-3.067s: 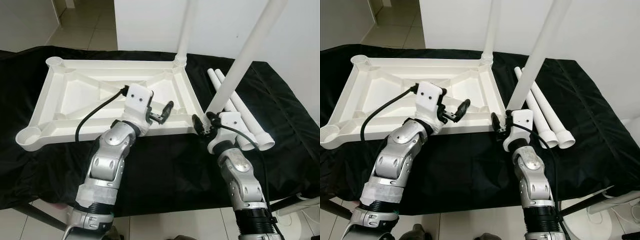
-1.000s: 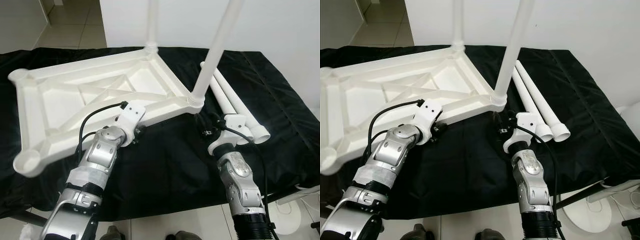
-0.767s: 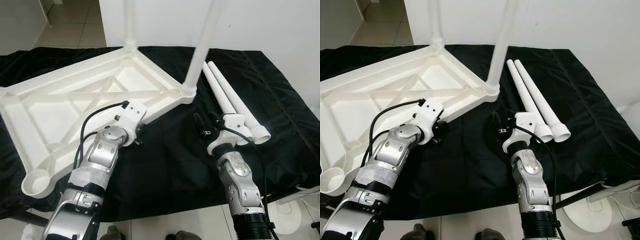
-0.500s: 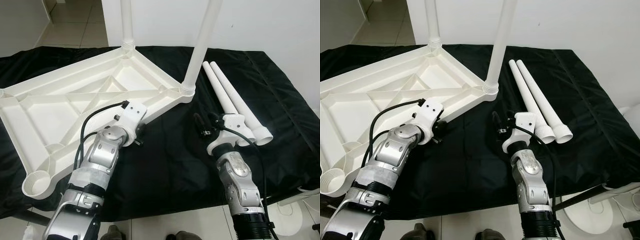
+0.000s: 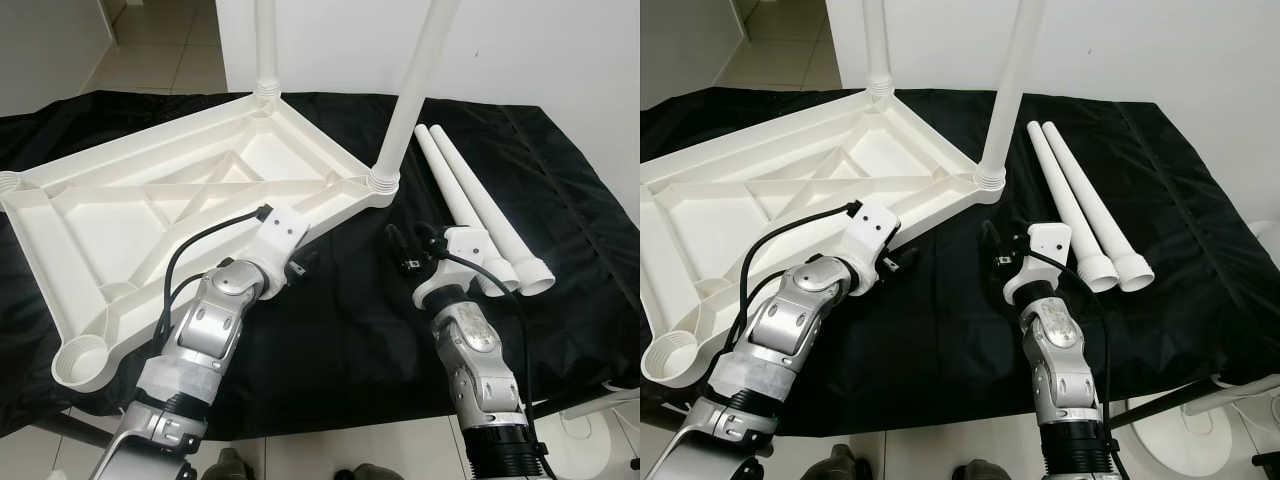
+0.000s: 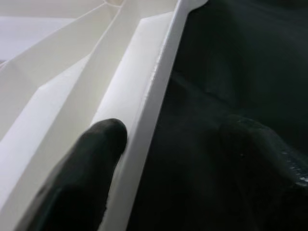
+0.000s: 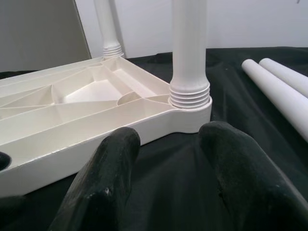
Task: Building children table
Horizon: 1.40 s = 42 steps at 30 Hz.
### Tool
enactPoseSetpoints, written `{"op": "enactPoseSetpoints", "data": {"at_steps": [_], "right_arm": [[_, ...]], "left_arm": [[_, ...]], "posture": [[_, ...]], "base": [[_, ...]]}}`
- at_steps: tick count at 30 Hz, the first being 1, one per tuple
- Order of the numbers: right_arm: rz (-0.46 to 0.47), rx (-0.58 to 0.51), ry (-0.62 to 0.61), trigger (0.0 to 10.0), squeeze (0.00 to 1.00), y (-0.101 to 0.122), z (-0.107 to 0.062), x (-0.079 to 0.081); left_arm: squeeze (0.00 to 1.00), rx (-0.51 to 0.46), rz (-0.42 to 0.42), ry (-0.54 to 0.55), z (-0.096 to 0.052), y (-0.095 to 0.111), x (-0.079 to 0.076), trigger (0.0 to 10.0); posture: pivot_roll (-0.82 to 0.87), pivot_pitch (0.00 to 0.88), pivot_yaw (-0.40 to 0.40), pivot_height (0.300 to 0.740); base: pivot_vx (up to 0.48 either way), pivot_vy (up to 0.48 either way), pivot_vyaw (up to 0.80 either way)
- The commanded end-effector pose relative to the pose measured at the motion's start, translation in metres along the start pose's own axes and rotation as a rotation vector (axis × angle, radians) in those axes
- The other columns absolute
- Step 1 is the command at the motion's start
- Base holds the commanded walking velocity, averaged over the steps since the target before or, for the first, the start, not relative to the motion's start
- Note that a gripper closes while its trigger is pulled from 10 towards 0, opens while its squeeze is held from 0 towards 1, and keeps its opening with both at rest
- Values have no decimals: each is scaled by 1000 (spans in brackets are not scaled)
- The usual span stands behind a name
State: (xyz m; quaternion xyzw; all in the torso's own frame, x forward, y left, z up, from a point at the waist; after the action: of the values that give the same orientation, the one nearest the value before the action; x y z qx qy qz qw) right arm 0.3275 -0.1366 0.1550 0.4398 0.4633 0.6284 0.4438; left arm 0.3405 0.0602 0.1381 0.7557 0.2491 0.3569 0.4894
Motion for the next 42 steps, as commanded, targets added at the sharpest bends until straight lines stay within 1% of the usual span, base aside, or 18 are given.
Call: {"op": "enactPoseSetpoints", "data": {"at_steps": [1,2,4,6,8,10,11,12,14,18,24,28,29,31,34,37,38,42], "right_arm": [[-6,4,-7,10000,0,-2,0,-2],[-6,4,-7,10000,0,-2,0,-2],[-9,1,-8,10000,0,-2,2,-2],[-9,1,-8,10000,0,-2,2,-2],[-8,-3,-6,10000,0,-2,4,-1],[-8,-3,-6,10000,0,-2,4,-1],[-8,-4,-5,10000,0,-2,4,0],[-8,-4,-5,10000,0,-2,4,0],[-6,-7,-2,10000,0,-2,6,1],[-4,-9,-2,10000,0,-2,7,1],[-3,-11,-2,10000,0,-3,7,2],[-4,-12,-2,10000,0,-4,8,2],[-4,-13,-1,10000,0,-4,8,2],[-4,-14,-1,10000,0,-4,8,2],[-4,-14,0,10000,0,-4,8,3],[-5,-11,6,10000,0,-6,7,4],[-5,-11,6,10000,0,-6,7,4],[-7,-9,11,10000,0,-6,7,4]], "left_arm": [[0,-42,21,-231,-4,6,-25,10000],[0,-42,21,-231,-4,6,-25,10000],[0,-88,50,-370,-25,8,-40,10000],[0,-88,50,-370,-25,8,-40,10000],[0,-104,64,-473,-47,6,-45,10000],[0,-104,64,-473,-47,6,-45,10000],[0,-102,75,-511,-57,4,-45,10000],[0,-102,75,-511,-57,4,-45,10000],[0,-58,84,-533,-74,-3,-34,10000],[0,-38,87,-522,-83,-4,-22,10000],[0,25,139,-403,-104,-10,29,10000],[0,46,137,-371,-108,-13,41,10000],[0,69,146,-335,-112,-18,52,10000],[0,88,149,-306,-115,-21,60,10000],[0,103,151,-278,-117,-23,67,10000],[0,138,191,-97,-114,-31,98,10000],[0,138,191,-97,-114,-31,98,10000],[0,170,198,59,-106,-40,118,10000]], "posture": [[-55,14,-20,740],[-55,14,-20,740],[-52,10,-17,740],[-52,10,-17,740],[-44,7,-17,740],[-44,7,-17,740],[-39,5,-17,740],[-39,5,-17,740],[-37,3,-15,740],[-33,1,-15,740],[-30,2,-15,740],[-28,1,-14,740],[-30,0,-12,740],[-29,0,-12,740],[-29,0,-12,740],[-31,0,-18,740],[-31,0,-18,740],[-34,0,-22,740]], "base": [[0,0,0],[0,0,0],[0,0,0],[0,0,0],[0,0,0],[0,0,0],[0,0,0],[0,0,0],[0,0,0],[0,0,0],[0,0,0],[0,0,0],[0,0,0],[0,0,0],[0,0,0],[0,0,0],[0,0,0],[0,0,0]]}}
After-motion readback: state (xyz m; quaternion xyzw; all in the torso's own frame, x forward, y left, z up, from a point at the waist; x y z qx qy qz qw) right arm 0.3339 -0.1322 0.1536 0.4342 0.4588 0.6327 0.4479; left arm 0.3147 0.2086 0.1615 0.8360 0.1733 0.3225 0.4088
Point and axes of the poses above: a point about 5 cm out from each wrist's last joint towards the gripper, its own z axis pointing out of the wrist towards the gripper, its own y axis along the axis of the wrist's last joint, x = y × z, the point moved 4 cm from there along z, pointing out of the wrist towards the gripper, and after that the axes turned 3 degrees about z, right-handed, at the moved point
